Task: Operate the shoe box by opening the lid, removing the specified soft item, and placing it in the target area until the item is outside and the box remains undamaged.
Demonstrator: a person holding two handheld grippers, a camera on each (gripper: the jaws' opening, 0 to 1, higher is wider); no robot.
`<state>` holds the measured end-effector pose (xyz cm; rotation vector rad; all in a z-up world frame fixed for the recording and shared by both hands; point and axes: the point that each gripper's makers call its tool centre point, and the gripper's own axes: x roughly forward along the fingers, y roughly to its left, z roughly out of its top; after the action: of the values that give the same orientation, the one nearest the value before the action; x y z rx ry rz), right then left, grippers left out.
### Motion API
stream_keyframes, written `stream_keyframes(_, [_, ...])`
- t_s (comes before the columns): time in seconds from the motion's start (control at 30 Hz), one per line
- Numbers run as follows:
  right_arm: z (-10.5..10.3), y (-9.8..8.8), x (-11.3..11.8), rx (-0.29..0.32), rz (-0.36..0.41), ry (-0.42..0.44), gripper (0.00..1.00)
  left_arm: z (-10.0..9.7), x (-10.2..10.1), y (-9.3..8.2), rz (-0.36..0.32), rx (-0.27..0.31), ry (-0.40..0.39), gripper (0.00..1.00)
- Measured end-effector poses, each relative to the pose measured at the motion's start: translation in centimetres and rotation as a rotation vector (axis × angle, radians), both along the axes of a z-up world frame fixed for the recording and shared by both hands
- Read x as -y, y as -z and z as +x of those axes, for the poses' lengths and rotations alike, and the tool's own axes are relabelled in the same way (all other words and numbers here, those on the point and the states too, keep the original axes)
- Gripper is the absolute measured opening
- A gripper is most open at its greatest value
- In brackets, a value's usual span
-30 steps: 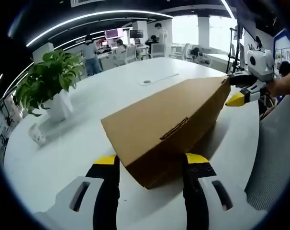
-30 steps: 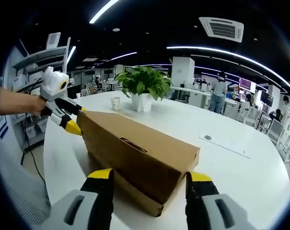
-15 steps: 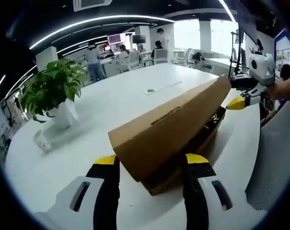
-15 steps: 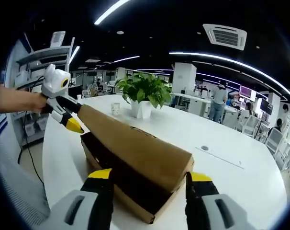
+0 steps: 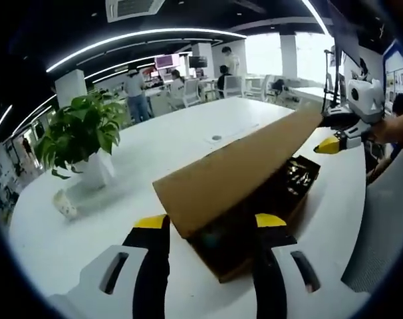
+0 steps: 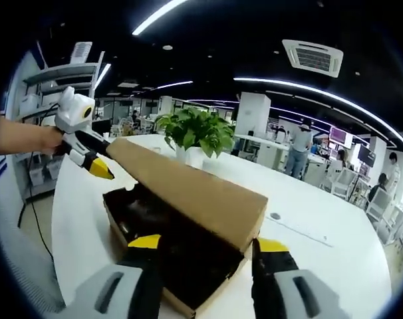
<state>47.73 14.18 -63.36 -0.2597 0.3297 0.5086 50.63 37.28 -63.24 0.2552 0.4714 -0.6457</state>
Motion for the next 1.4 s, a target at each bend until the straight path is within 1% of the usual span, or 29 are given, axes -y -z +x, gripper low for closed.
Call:
stream_keyframes(0.1, [0.4, -0.3, 0.2, 0.005, -0.001, 0.008, 0.45, 0.4, 0.0, -0.3, 0.001, 0.011, -0.002, 0.46])
stream_keyframes(0.2, [0.7, -0.4, 0.4, 0.017, -0.023, 0.009, 0.43, 0.7, 0.1, -0.5, 0.005, 0.02, -0.003, 0.45])
stream_keyframes(0.27, [0.9, -0.6, 0.5, 0.021, -0.024, 0.016, 0.41, 0.9, 0.0, -0.7, 0.005, 0.025, -0.01, 0.44])
stream_keyframes(0.47, [1.8, -1.0, 1.3, 0.038, -0.036, 0.053, 0.31, 1.8, -0.3, -1.0, 0.0, 0.036, -0.033, 0.37])
stream_keyframes(0.53, [2.2, -1.2, 1.7, 0.039, -0.029, 0.064, 0.27, 2.1, -0.5, -1.2, 0.003, 0.044, -0.039, 0.35])
stream_keyframes(0.6, [2.4, -1.3, 2.0, 0.042, -0.035, 0.074, 0.22, 2.3, -0.5, -1.3, 0.001, 0.044, -0.044, 0.33])
stream_keyframes(0.7, [2.8, -1.5, 2.3, 0.044, -0.035, 0.085, 0.18, 2.7, -0.7, -1.3, 0.003, 0.045, -0.055, 0.31])
stream_keyframes(0.87, [3.3, -1.8, 2.5, 0.053, -0.037, 0.097, 0.15, 3.5, -0.9, -1.8, 0.002, 0.058, -0.081, 0.24])
stream_keyframes(0.9, [3.5, -2.0, 2.6, 0.054, -0.029, 0.102, 0.14, 3.7, -1.0, -1.9, 0.002, 0.062, -0.086, 0.23])
stream_keyframes(1.2, [4.7, -2.6, 3.5, 0.065, -0.027, 0.133, 0.04, 4.9, -1.3, -2.6, 0.01, 0.071, -0.093, 0.18])
stream_keyframes(1.4, [5.2, -2.8, 3.6, 0.073, -0.037, 0.139, 0.01, 5.4, -1.3, -2.8, 0.01, 0.078, -0.1, 0.16])
